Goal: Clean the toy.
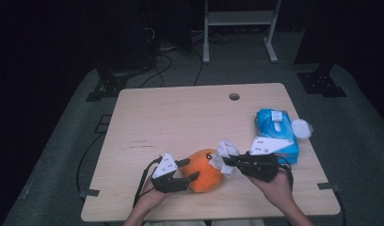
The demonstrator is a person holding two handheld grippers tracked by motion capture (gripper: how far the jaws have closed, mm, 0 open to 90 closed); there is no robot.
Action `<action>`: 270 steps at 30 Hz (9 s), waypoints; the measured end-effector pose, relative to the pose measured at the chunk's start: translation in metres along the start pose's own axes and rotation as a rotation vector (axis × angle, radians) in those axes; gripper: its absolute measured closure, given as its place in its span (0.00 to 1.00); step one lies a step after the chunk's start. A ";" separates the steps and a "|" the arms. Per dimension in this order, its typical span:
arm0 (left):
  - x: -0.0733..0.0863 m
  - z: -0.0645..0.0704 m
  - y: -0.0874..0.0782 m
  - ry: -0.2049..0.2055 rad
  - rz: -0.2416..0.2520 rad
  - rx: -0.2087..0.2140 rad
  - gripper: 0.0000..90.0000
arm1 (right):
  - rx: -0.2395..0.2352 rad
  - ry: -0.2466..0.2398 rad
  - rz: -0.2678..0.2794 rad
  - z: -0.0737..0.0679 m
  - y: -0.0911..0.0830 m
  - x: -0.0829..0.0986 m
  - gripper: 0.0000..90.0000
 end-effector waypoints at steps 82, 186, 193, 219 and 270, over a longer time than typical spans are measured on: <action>0.007 -0.015 0.009 0.016 -0.036 0.022 0.39 | 0.097 0.006 -0.074 0.020 0.043 0.054 0.93; -0.005 0.000 0.019 0.000 -0.056 0.025 0.34 | 0.047 0.054 -0.028 0.013 0.042 0.040 0.92; -0.013 -0.005 0.011 -0.054 -0.026 0.004 0.19 | 0.094 0.047 -0.053 0.031 0.041 0.045 0.92; -0.015 0.017 0.024 0.036 -0.020 0.030 0.31 | 0.017 0.055 -0.018 0.017 0.042 0.031 0.92; -0.020 0.043 0.029 0.220 -0.019 0.047 0.44 | -0.016 0.069 0.014 0.008 0.035 0.023 0.92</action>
Point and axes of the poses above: each handheld gripper's, and its own axes: y roughly forward along the jaws, x roughly out of its underside, z roughly to its right, the point moved 9 cm from there along y, roughly forward along the jaws, and after that the axes turned 1 degree about x, right-handed, at the moved point
